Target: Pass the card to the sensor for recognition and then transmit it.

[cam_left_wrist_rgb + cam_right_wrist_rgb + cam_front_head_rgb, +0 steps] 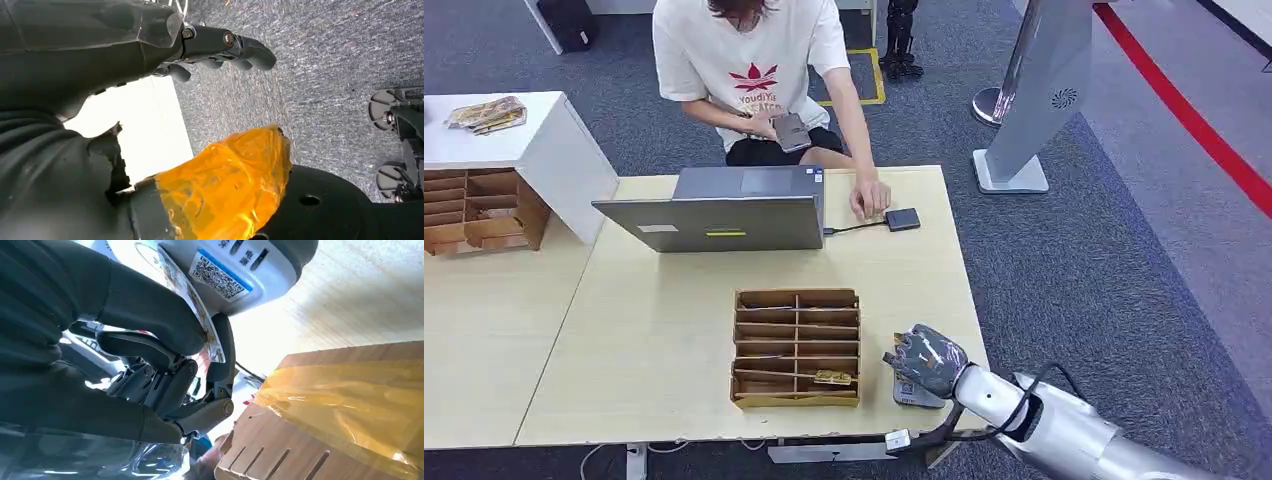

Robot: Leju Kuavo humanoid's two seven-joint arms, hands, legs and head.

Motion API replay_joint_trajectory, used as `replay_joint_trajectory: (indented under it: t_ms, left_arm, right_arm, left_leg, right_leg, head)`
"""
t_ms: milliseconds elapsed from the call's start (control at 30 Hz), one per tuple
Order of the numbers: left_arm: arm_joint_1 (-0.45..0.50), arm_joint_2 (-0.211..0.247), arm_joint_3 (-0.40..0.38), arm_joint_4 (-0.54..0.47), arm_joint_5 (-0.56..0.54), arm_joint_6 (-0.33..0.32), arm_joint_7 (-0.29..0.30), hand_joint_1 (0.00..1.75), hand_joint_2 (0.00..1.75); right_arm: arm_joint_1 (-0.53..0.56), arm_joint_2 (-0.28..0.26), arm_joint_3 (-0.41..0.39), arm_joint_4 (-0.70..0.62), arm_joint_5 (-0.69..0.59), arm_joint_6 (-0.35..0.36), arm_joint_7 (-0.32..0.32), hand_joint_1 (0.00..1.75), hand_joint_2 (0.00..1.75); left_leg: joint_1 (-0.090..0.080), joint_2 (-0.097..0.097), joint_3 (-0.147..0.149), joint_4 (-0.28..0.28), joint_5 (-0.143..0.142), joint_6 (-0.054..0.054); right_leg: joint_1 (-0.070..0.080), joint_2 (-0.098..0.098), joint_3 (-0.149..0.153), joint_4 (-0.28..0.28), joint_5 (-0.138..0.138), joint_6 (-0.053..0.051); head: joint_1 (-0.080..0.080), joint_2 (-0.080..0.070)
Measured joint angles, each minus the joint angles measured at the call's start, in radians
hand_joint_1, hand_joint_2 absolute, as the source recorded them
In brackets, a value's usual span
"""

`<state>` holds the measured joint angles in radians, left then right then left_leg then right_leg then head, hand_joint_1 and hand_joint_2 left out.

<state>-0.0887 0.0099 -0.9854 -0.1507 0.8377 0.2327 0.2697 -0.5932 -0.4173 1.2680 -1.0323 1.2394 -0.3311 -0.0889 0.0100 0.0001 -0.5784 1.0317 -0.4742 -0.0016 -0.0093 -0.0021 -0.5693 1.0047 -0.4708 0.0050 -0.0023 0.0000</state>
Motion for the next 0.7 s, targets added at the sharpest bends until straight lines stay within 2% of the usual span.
replay_joint_trajectory:
  t_ms: [467, 700]
  left_arm:
    - [-0.001, 0.0, -0.02, 0.0, 0.003, 0.003, -0.003, 0.0, 0.0]
    - [-0.001, 0.0, -0.033, 0.0, 0.01, 0.0, -0.003, 0.0, 0.0]
  right_arm:
    - [0.01, 0.022, -0.057, 0.001, 0.121, -0.077, 0.112, 1.75, 1.75]
    - [-0.011, 0.027, -0.135, -0.003, 0.227, -0.094, 0.165, 1.75, 1.75]
  left_leg:
    - [0.0, 0.0, -0.003, 0.0, 0.0, 0.0]
    - [0.0, -0.001, -0.005, 0.0, 0.0, 0.0]
  right_leg:
    - [0.0, -0.001, -0.003, 0.0, 0.0, 0.0]
    - [0.0, -0.001, -0.004, 0.0, 0.0, 0.0]
  head:
    - [0.0, 0.0]
    - [0.0, 0.0]
